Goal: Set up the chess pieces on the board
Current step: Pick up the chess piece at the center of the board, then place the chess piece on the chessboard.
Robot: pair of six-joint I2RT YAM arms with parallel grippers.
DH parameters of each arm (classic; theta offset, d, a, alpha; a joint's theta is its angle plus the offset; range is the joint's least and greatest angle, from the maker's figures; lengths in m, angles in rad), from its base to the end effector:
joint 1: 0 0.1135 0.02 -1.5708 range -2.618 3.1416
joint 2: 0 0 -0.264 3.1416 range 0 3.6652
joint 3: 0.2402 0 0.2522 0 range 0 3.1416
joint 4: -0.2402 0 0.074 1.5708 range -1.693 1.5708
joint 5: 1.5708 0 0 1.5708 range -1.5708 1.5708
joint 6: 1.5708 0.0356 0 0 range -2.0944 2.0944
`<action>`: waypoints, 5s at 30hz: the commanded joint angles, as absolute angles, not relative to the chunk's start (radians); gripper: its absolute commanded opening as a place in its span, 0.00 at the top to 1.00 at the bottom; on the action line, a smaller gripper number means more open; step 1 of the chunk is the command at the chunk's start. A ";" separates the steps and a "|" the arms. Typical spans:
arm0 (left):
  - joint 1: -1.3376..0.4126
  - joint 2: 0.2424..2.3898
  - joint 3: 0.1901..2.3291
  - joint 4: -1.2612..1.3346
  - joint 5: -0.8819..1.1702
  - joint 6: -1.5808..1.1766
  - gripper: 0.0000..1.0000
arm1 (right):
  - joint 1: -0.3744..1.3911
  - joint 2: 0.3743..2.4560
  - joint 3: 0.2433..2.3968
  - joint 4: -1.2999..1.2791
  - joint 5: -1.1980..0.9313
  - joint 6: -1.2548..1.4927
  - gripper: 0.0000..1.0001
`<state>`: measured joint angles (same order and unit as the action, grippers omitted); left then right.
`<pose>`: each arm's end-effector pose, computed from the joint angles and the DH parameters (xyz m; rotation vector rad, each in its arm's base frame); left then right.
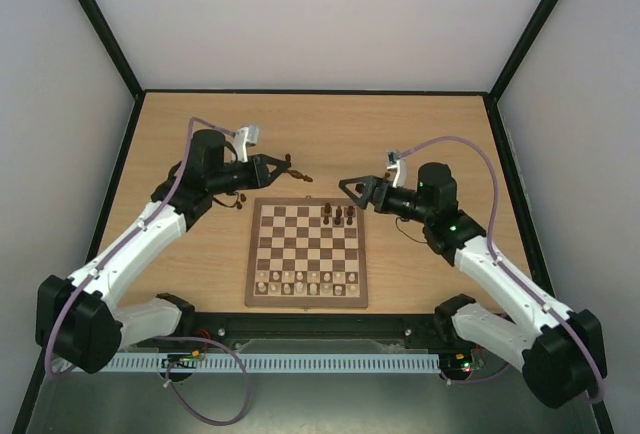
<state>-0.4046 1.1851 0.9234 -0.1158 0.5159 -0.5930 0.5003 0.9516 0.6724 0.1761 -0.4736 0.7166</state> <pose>0.2417 -0.1226 0.3140 0.1726 2.0716 -1.1389 0.1887 0.1217 0.3078 -0.1949 1.8291 1.2824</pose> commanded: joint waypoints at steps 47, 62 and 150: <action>-0.402 1.133 0.770 0.210 0.742 -0.797 0.85 | 0.528 1.364 0.664 0.965 -0.842 1.219 0.68; -0.402 1.143 0.774 0.143 0.714 -0.746 0.84 | 0.521 1.303 0.670 0.820 -0.800 1.119 0.88; -0.886 1.789 1.194 -0.349 -0.323 -0.434 0.82 | 0.494 1.011 0.721 -0.204 -0.185 0.482 0.89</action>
<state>-0.8936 1.7996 1.2087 -0.3614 -0.3195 -0.4271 0.4973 1.0313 0.7341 -0.1898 -0.1745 0.4961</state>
